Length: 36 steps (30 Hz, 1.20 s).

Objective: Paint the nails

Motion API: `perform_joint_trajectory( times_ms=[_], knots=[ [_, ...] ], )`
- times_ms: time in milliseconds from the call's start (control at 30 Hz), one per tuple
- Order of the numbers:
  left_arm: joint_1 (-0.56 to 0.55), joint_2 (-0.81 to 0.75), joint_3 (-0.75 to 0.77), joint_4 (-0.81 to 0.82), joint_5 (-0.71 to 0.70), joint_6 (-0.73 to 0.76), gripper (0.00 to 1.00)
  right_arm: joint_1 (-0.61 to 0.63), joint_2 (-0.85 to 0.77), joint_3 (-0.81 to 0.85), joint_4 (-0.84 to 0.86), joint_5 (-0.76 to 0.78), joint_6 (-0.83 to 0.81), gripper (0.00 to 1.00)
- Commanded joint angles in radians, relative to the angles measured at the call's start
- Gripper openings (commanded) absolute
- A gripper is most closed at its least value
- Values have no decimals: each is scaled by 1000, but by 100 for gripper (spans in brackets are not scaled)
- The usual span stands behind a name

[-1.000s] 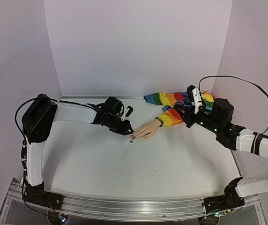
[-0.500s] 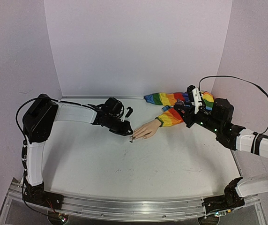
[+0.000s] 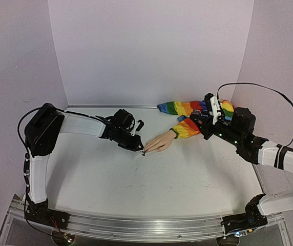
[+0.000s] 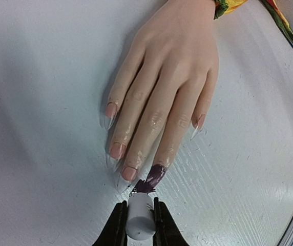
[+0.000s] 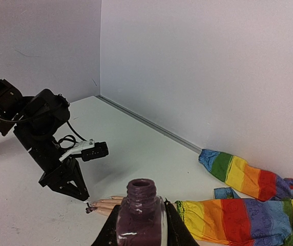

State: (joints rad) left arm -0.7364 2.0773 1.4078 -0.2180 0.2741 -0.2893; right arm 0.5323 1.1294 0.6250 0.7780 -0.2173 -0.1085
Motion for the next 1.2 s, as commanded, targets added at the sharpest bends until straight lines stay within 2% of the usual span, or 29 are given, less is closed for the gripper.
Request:
perform_joint_trajectory(
  times_ms=[0, 200, 433, 533, 700, 833, 933, 1167],
  knots=[
    [3, -76, -12, 20, -34, 14, 0, -6, -17, 9, 73, -10, 5, 0],
    [6, -147, -30, 15, -37, 7, 0, -6, -19, 8, 72, -10, 6, 0],
    [6, -327, -77, -8, -30, -47, 0, -6, -39, 12, 63, -23, 5, 0],
    [6, -385, -68, -59, 36, -71, 0, -6, -41, 17, 57, -55, 12, 0],
    [4, -425, -32, -141, 249, -117, 0, -4, -11, 42, 51, -187, 46, 0],
    [-15, -498, -49, -139, 273, -134, 0, 4, 28, 76, 51, -298, 96, 0],
    [-20, -549, -49, -139, 290, -136, 0, 47, 58, 87, 88, -338, 169, 0],
    [-26, -634, -26, -178, 342, -126, 0, 254, 157, 102, 188, -285, 212, 0]
  ],
)
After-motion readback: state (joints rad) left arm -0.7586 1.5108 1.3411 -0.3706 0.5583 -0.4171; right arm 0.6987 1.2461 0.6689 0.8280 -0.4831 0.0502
